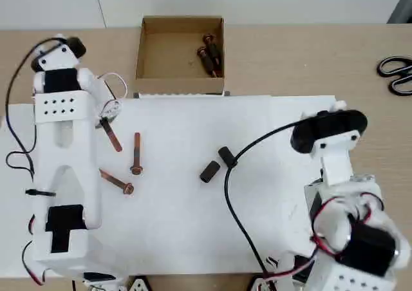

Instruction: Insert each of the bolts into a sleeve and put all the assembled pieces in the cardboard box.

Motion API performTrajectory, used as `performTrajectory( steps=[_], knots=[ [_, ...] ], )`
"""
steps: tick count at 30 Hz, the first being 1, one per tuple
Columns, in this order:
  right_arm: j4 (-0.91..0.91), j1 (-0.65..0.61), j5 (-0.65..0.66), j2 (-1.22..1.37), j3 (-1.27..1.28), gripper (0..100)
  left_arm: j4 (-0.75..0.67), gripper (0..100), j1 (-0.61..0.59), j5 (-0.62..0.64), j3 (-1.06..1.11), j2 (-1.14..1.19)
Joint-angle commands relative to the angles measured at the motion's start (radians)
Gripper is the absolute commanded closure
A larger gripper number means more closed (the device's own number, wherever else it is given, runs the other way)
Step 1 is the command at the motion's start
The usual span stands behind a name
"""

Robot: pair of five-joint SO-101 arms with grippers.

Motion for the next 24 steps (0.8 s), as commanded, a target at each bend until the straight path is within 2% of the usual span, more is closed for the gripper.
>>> performTrajectory(
  steps=[1,6,10,14,18,20,24],
  knots=[
    [-0.002,-0.015,-0.005,-0.054,-0.043,99.1,0.072,100,0.005,-0.023,-0.142,-0.009],
    [-0.007,-0.012,-0.009,-0.101,-0.044,99.3,0.071,100,0.011,-0.11,-0.173,-0.164],
    [-0.007,-0.012,-0.012,-0.137,-0.044,99.5,0.069,100,0.101,-0.187,-0.171,-0.338],
    [-0.018,-0.013,-0.034,-0.148,-0.041,99.5,0.069,100,0.169,-0.187,-0.17,-0.48],
    [-0.111,-0.016,-0.232,-0.151,0.014,99.5,0.069,100,0.176,-0.193,-0.116,-0.568],
    [-0.179,-0.016,-0.336,-0.151,0.032,99.5,0.069,100,0.172,-0.238,-0.048,-0.623],
    [-0.308,-0.062,-0.43,-0.151,0.081,99.5,0.049,100,0.172,-0.344,0.11,-0.786]
  ],
)
